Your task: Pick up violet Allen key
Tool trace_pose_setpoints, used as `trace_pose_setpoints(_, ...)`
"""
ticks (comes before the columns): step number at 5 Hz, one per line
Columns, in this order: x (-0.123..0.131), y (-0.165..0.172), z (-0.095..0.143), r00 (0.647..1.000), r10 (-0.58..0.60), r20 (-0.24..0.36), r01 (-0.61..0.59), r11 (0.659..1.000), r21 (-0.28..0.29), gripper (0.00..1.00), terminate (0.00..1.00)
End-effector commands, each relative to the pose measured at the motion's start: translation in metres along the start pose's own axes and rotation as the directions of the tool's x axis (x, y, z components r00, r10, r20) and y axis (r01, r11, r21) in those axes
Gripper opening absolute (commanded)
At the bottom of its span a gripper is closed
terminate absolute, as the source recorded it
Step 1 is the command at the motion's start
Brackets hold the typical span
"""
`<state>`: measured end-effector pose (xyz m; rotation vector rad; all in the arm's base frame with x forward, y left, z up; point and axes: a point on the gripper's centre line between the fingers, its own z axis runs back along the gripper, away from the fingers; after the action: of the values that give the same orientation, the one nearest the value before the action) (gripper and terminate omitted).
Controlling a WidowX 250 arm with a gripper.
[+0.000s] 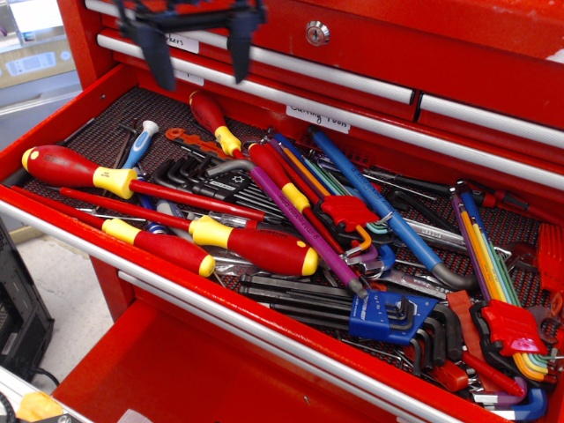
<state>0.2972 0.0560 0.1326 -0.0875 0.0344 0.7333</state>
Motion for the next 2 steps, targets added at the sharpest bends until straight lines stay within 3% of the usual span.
trace_pose_setpoints(1,-0.01,-0.035,-0.018,0.986,0.153,0.063,-0.148,0.986,-0.079,1.0,0.0)
trace_pose_setpoints(2,-0.009,-0.042,-0.039,0.977,0.207,0.041,-0.202,0.974,-0.097,1.0,0.0)
